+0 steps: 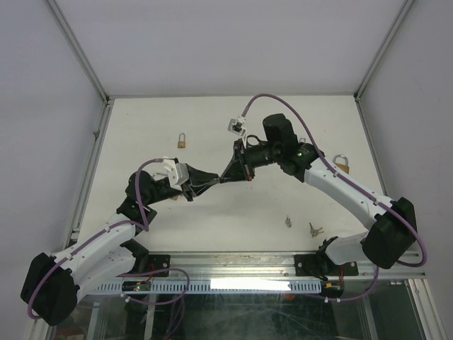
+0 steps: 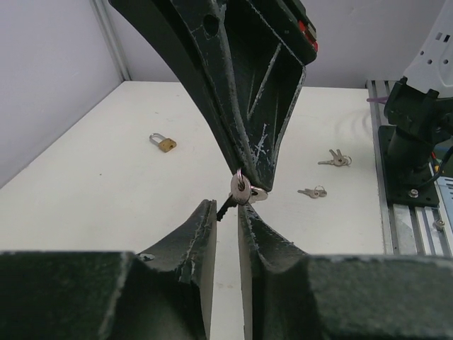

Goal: Unlock with the key

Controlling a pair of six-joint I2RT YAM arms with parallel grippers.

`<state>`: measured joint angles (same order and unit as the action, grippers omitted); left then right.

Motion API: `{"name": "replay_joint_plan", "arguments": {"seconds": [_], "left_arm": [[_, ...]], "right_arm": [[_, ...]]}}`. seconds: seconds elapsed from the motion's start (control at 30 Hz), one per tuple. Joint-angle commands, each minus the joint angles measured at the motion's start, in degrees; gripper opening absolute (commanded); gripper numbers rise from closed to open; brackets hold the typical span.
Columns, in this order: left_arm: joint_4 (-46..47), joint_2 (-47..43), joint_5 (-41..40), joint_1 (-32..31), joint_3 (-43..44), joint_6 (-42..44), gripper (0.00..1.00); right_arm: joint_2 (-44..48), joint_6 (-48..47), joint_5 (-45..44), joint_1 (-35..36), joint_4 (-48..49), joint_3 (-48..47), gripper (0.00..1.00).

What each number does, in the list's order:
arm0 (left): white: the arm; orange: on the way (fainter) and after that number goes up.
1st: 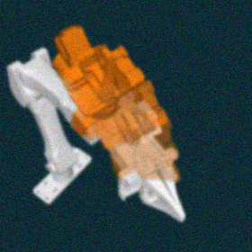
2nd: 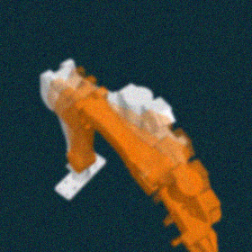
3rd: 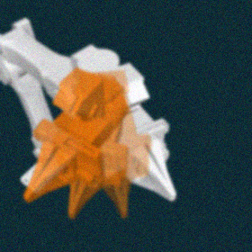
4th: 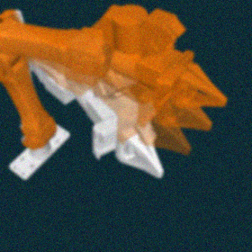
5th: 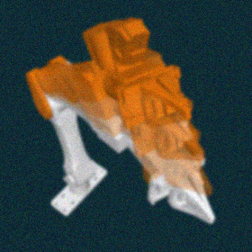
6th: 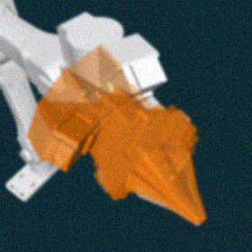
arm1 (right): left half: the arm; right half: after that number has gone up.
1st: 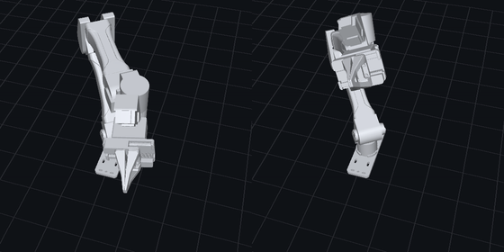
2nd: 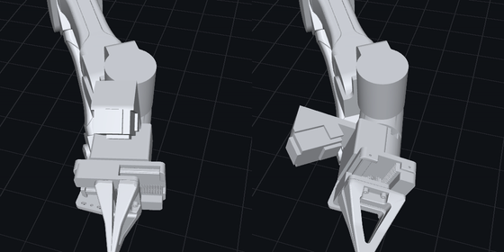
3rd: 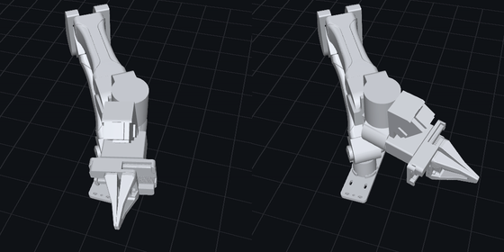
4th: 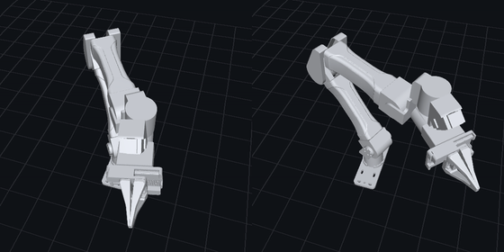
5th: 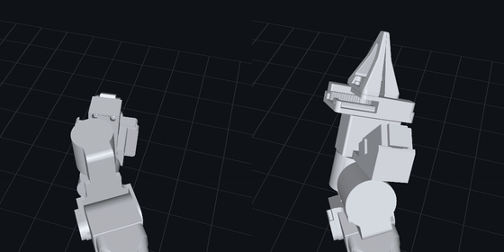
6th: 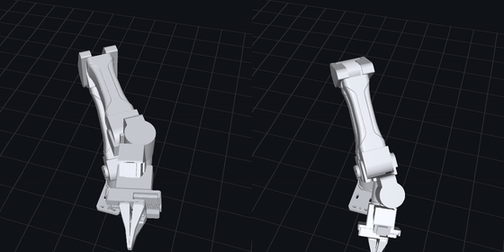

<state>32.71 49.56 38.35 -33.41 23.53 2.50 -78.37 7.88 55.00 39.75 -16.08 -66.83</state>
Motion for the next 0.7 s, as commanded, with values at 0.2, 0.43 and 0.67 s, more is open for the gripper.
{"name": "replay_joint_plan", "arguments": {"seconds": [0.2,0.43,0.67], "left_arm": [[0.38,-1.43,-0.37,-0.59,1.65,1.95,0.00],[-20.92,-2.47,-1.22,-0.59,8.11,1.53,0.00],[-44.11,-1.97,-4.10,-0.72,16.53,7.51,0.00]], "right_arm": [[3.21,-1.41,0.68,0.03,0.73,0.03,0.00],[1.40,-7.53,-1.06,-0.75,-9.04,-2.43,0.37],[1.90,-13.46,-4.19,-0.91,-13.35,-4.80,0.62]]}}
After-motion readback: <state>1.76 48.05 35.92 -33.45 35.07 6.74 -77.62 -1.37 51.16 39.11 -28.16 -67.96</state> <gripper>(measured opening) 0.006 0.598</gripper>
